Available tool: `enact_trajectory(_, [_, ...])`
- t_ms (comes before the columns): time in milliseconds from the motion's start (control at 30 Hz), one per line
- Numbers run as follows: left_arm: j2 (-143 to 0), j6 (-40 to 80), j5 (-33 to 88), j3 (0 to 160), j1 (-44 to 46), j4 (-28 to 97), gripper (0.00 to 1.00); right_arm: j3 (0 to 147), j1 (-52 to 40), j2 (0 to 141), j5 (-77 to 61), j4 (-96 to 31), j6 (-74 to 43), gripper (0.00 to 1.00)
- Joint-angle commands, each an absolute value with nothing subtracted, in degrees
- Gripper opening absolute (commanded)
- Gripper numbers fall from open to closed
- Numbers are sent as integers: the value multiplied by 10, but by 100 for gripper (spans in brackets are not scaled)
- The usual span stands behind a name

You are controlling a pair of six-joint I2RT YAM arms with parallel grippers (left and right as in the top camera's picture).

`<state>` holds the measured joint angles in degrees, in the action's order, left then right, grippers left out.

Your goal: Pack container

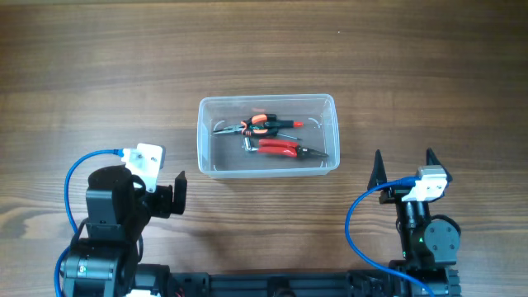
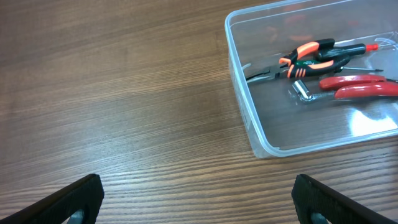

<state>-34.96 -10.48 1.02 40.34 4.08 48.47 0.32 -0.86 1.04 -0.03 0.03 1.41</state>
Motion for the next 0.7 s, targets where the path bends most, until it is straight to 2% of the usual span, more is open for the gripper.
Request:
enact_trajectory(0, [-349,-120,21,400,44,483,100,3,-7,5,-12,3,20,100])
enact_trajectory(467, [-336,-119,21,400,43,492,100,3,-7,5,-12,3,19,100])
enact_trajectory(667, [-195,-97,96,354,44,468,100,3,-7,5,-12,3,20,100])
